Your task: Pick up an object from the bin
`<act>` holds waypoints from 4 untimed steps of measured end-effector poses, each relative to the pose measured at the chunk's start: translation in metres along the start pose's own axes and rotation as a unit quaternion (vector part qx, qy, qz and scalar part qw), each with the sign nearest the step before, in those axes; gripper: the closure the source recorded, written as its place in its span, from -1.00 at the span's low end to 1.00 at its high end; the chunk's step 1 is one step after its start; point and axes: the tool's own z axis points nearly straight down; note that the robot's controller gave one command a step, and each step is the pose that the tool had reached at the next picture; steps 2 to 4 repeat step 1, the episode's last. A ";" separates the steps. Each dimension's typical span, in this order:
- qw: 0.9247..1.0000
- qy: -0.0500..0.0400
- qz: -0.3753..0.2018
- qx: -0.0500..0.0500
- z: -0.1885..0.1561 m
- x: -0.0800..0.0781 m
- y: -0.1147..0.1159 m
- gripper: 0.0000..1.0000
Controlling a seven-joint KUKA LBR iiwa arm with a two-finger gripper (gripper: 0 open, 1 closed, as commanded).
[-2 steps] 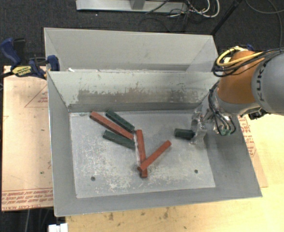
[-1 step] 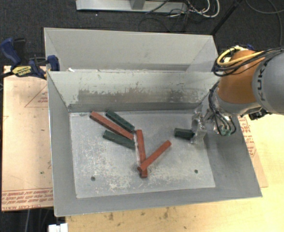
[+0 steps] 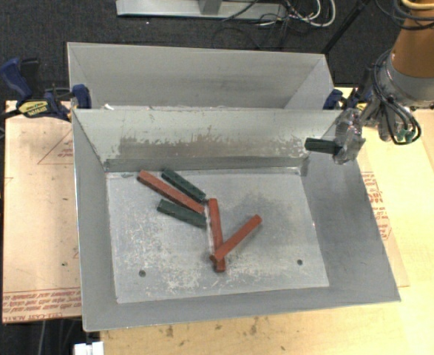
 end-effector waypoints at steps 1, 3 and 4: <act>1.000 0.001 0.000 0.000 0.002 0.000 0.000 1.00; 1.000 0.001 0.000 0.000 0.002 0.000 0.000 1.00; 1.000 0.001 0.000 0.000 0.002 0.000 0.000 1.00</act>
Offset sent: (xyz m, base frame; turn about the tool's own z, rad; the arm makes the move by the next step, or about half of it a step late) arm -0.0233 0.0010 0.0358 -0.0381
